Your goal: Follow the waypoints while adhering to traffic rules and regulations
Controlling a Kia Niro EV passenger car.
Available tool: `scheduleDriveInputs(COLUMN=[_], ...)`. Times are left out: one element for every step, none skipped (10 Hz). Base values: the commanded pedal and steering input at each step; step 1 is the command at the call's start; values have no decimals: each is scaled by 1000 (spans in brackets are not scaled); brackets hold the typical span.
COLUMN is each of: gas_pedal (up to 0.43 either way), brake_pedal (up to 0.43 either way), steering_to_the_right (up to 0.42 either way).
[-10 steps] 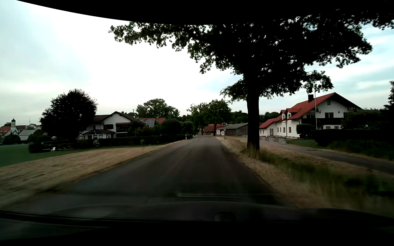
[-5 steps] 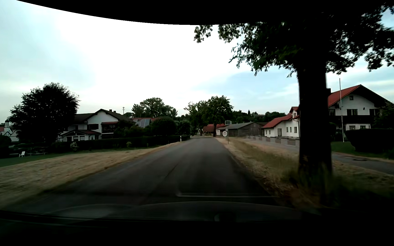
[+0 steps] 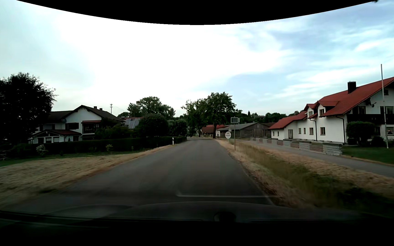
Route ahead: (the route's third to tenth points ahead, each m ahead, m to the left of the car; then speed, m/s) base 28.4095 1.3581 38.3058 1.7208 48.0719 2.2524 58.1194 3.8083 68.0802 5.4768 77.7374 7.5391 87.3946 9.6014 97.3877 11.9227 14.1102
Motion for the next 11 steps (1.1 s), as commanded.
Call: scheduleDriveInputs(gas_pedal=[8,8,8,8,8,8,20,20,39,47,47], brake_pedal=[6,6,6,6,6,6,6,6,6,6,6], steering_to_the_right=[2,1,1,2,1,1,1,1,1,1,2])
